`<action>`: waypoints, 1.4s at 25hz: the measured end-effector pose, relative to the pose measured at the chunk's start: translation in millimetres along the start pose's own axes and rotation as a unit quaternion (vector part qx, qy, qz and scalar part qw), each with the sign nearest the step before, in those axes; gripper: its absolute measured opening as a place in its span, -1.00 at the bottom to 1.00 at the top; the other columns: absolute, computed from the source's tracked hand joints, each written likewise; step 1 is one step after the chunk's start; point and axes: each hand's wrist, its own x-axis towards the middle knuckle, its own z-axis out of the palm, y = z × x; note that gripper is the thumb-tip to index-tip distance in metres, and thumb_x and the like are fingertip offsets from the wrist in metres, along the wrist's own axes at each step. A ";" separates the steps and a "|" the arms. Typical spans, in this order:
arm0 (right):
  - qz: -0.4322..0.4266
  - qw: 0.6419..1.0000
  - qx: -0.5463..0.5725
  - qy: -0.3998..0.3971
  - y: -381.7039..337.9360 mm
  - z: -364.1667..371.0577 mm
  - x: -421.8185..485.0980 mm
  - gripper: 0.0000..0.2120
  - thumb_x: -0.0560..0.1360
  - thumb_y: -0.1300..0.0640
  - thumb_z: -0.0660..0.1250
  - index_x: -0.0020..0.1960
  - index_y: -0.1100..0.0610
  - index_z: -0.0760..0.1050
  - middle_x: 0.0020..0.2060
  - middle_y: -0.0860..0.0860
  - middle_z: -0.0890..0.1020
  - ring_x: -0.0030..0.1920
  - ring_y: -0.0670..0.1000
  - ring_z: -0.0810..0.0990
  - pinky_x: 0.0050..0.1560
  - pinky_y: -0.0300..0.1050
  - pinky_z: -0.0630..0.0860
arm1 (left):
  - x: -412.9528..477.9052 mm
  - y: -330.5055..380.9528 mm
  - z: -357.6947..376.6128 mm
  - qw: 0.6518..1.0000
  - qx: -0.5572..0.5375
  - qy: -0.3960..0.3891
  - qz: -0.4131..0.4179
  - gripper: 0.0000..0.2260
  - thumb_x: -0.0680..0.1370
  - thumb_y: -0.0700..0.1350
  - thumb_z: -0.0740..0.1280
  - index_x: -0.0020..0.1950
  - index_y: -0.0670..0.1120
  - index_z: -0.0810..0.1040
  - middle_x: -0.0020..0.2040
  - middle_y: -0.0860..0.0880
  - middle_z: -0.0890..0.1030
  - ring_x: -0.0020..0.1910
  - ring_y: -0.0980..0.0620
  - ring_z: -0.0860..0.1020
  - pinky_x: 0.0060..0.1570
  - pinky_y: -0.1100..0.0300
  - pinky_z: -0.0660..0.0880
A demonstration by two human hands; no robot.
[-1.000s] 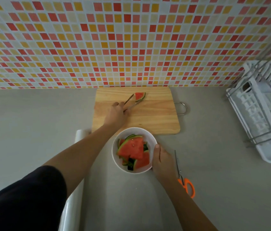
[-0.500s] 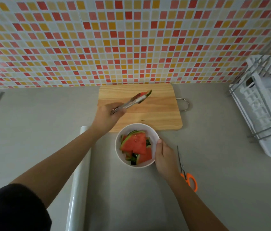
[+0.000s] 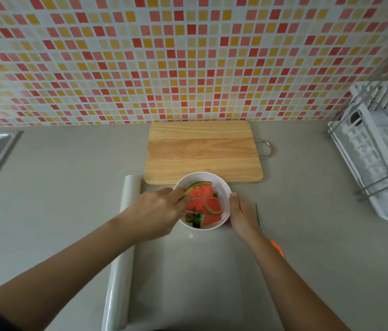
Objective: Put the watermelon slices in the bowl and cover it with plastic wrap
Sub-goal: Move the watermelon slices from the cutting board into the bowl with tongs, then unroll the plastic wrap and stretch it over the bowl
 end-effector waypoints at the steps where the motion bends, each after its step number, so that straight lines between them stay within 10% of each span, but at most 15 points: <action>1: 0.001 1.000 0.003 -0.002 -0.4 -0.2 -0.5 -0.56 0.60 -0.07 -0.06 -0.16 0.10 0.52 -0.25 -0.07 0.59 -0.18 -0.09 0.55 -0.18 -0.17 0.44 | 4.4 7.4 -2.3 0.999 0.034 -0.020 0.000 -0.63 0.35 -0.16 0.54 0.13 -0.19 0.65 -0.10 -0.13 0.68 -0.31 -0.09 0.64 -0.56 0.10 0.54; 8: -0.037 0.998 -0.047 0.029 -4.3 2.7 -3.8 -0.62 0.61 0.00 -0.06 -0.23 0.08 0.42 -0.36 -0.11 0.49 -0.28 -0.15 0.47 -0.34 -0.26 0.30 | 23.0 -56.2 -6.9 0.976 -0.137 0.065 -0.157 -0.68 0.51 -0.06 0.34 0.15 -0.24 0.63 -0.12 -0.22 0.64 -0.23 -0.23 0.63 -0.20 0.04 0.59; 15: -0.041 0.995 -0.072 0.051 2.0 5.4 1.1 -0.62 0.61 0.04 -0.02 -0.34 0.04 0.33 -0.42 -0.09 0.47 -0.34 -0.13 0.46 -0.38 -0.29 0.31 | 87.5 -96.7 77.1 0.835 -0.205 0.021 -0.510 -0.70 0.58 -0.10 0.25 0.14 -0.31 0.55 0.15 -0.27 0.44 0.00 -0.26 0.52 0.04 -0.03 0.45; 24: -0.044 0.995 -0.075 0.056 3.2 6.8 2.7 -0.64 0.61 0.06 -0.01 -0.30 0.08 0.37 -0.42 -0.11 0.46 -0.35 -0.19 0.46 -0.39 -0.43 0.30 | 108.8 -85.0 98.9 0.816 -0.168 -0.003 -0.553 -0.46 0.63 0.09 0.14 0.43 -0.30 0.26 0.34 -0.26 0.37 0.29 -0.23 0.34 0.30 -0.03 0.31; 28: -0.048 0.994 -0.081 0.047 -0.4 4.9 0.6 -0.65 0.61 0.05 -0.03 -0.31 0.01 0.32 -0.41 -0.11 0.46 -0.34 -0.16 0.46 -0.37 -0.34 0.28 | 75.5 -48.3 73.5 0.795 -0.257 0.120 -0.536 -0.68 0.65 -0.06 0.12 0.12 -0.29 0.50 -0.01 -0.27 0.54 0.00 -0.24 0.51 0.03 -0.04 0.45; 30: -0.051 0.994 -0.087 0.045 -3.0 3.5 -2.1 -0.66 0.61 0.05 -0.04 -0.29 0.04 0.33 -0.41 -0.09 0.45 -0.33 -0.01 0.46 -0.36 -0.15 0.28 | 49.5 -16.9 67.2 0.794 -0.307 0.088 -0.517 -0.67 0.64 -0.13 0.10 -0.22 -0.25 0.49 -0.22 -0.24 0.57 -0.18 -0.22 0.53 -0.15 0.01 0.45; 35: -0.057 0.993 -0.101 0.034 3.5 1.3 -32.1 -0.64 0.62 0.04 -0.04 -0.16 0.17 0.42 -0.22 0.14 0.57 -0.17 0.11 0.50 -0.19 -0.09 0.29 | 5.6 39.4 53.5 0.729 -0.401 0.068 -0.551 -0.56 0.63 0.06 0.07 -0.33 -0.15 0.44 -0.36 -0.04 0.52 -0.26 -0.04 0.48 -0.31 0.15 0.36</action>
